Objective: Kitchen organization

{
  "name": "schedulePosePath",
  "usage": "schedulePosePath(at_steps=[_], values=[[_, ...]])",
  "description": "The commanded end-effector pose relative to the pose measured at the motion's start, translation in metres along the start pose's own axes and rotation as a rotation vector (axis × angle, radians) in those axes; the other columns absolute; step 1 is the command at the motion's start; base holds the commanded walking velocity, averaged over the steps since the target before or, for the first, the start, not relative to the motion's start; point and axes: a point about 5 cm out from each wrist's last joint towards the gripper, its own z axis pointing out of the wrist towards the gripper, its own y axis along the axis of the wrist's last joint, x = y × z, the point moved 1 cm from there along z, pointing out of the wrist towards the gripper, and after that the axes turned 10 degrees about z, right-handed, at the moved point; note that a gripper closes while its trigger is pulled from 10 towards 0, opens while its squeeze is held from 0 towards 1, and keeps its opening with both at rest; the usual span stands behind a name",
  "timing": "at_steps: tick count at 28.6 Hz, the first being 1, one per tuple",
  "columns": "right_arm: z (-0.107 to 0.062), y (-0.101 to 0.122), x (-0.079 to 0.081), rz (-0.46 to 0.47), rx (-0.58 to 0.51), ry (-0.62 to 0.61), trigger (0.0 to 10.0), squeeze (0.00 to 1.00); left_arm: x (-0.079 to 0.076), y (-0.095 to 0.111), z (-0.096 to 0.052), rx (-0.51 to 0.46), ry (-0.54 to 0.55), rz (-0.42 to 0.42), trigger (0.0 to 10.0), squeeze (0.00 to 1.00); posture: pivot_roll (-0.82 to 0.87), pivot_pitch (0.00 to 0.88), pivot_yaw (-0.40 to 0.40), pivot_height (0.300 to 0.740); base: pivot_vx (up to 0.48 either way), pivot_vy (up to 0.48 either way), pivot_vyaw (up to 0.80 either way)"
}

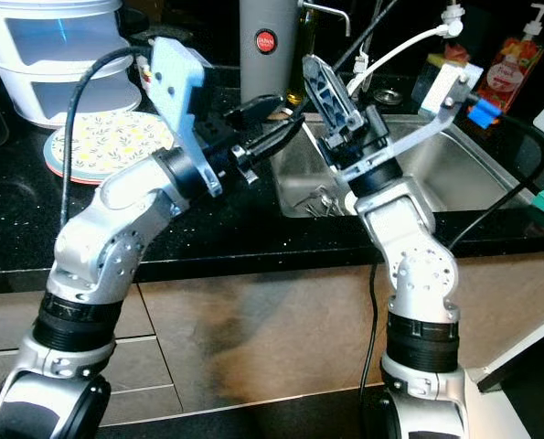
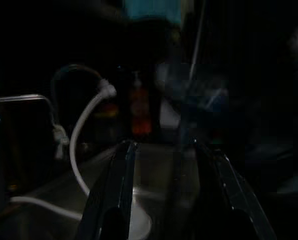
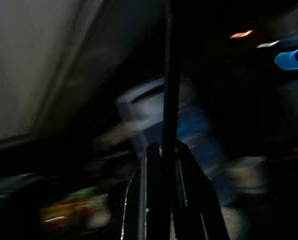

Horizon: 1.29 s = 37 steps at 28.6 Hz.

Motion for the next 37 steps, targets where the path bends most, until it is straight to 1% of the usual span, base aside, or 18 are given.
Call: schedulePosePath(at_steps=[1, 3, 9, 11, 13, 14, 18, 19, 20, 21, 23, 26, 30, 32, 33, 34, 35, 37], values=[[-0.003, 0.005, -0.03, -0.102, -0.032, -0.168, 10.0, 0.0, 0.007, 0.013, -0.005, -0.054, 0.012, -0.021, 10.0, 0.0, 0.06, 0.0, -0.078, 0.74, 0.0, 0.0, 0.0], [0.01, 0.009, -0.06, -0.251, -0.032, -0.346, 10.0, 0.0, 0.014, 0.017, -0.009, -0.082, 0.036, -0.055, 10.0, 0.0, 0.08, 0.0, -0.082, 0.74, 0.0, 0.0, 0.0], [0.018, 0.011, -0.071, -0.312, -0.03, -0.41, 10.0, 0.0, 0.017, 0.019, -0.01, -0.088, 0.05, -0.062, 10.0, 0.0, 0.08, 0.0, -0.085, 0.74, 0.0, 0.0, 0.0], [0.028, 0.014, -0.099, -0.412, 0.003, -0.63, 10.0, 0.0, 0.02, 0.02, -0.01, -0.095, 0.072, -0.066, 10.0, 0.0, 0.12, 0.0, -0.105, 0.74, 0.0, 0.0, 0.0], [0.024, 0.017, -0.118, -0.477, 0.035, -0.813, 10.0, 0.0, 0.021, 0.019, -0.01, -0.092, 0.086, -0.063, 10.0, 0.0, 0.13, 0.0, -0.111, 0.74, 0.0, 0.0, 0.0], [0.024, 0.012, -0.12, -0.484, 0.064, -0.811, 10.0, 1.0, 0.021, 0.019, -0.01, -0.089, 0.09, -0.062, 10.0, 0.0, 0.13, 0.0, -0.111, 0.74, 0.0, 0.0, 0.0], [0.038, 0.01, -0.107, -0.529, 0.047, -0.7, 10.0, 1.0, 0.022, 0.019, -0.014, -0.076, 0.102, -0.066, 10.0, 0.0, 0.14, 0.0, -0.11, 0.74, 0.0, 0.0, 0.0], [0.05, 0.019, -0.09, -0.59, -0.021, -0.593, 10.0, 0.0, 0.024, 0.016, -0.017, -0.06, 0.111, -0.074, 10.0, 0.0, 0.13, 0.0, -0.1, 0.74, 0.0, 0.0, 0.0], [0.05, 0.019, -0.09, -0.59, -0.021, -0.593, 10.0, 0.0, 0.024, 0.016, -0.017, -0.06, 0.111, -0.074, 10.0, 0.0, 0.13, 0.0, -0.1, 0.74, 0.0, 0.0, 0.0], [0.059, 0.025, -0.072, -0.609, -0.084, -0.469, 10.0, 0.0, 0.027, 0.009, -0.017, -0.023, 0.132, -0.083, 10.0, 0.0, 0.12, 0.0, -0.092, 0.74, 0.0, 0.0, 0.0], [0.064, 0.028, -0.061, -0.614, -0.125, -0.383, 10.0, 0.0, 0.032, 0.001, -0.016, 0.028, 0.17, -0.08, 10.0, 0.0, 0.11, 0.0, -0.088, 0.74, 0.0, 0.0, 0.0], [0.062, 0.025, -0.046, -0.619, -0.12, -0.238, 10.0, 0.0, 0.051, -0.02, -0.015, 0.152, 0.326, -0.074, 10.0, 0.0, 0.1, 0.0, -0.078, 0.74, 0.0, 0.0, 0.0], [0.048, 0.022, -0.051, -0.775, -0.108, -0.259, 10.0, 0.0, 0.066, -0.033, -0.02, 0.218, 0.437, -0.113, 10.0, 0.0, 0.08, 0.0, -0.071, 0.74, 0.0, 0.0, 0.0], [0.042, 0.023, -0.055, -0.778, -0.113, -0.283, 10.0, 0.0, 0.069, -0.038, -0.022, 0.252, 0.466, -0.102, 10.0, 0.0, 0.08, 0.0, -0.072, 0.74, 0.0, 0.0, 0.0], [0.037, 0.024, -0.057, -0.767, -0.118, -0.301, 10.0, 0.0, 0.072, -0.043, -0.023, 0.298, 0.496, -0.08, 10.0, 0.0, 0.08, 0.0, -0.072, 0.74, 0.0, 0.0, 0.0], [0.03, 0.024, -0.059, -0.73, -0.127, -0.319, 10.0, 0.0, 0.075, -0.061, -0.028, 0.458, 0.535, 0.035, 10.0, 0.0, 0.08, 0.0, -0.072, 0.74, 0.0, 0.0, 0.0], [0.023, 0.023, -0.061, -0.709, -0.131, -0.332, 10.0, 0.0, 0.078, -0.079, -0.036, 0.602, 0.563, 0.09, 10.0, 0.0, 0.08, 0.0, -0.072, 0.74, 0.0, 0.0, 0.0], [0.009, 0.018, -0.062, -0.697, -0.132, -0.349, 10.0, 0.0, 0.081, -0.097, -0.05, 0.742, 0.603, 0.119, 10.0, 0.0, 0.09, 0.0, -0.074, 0.74, 0.0, 0.0, 0.0]])
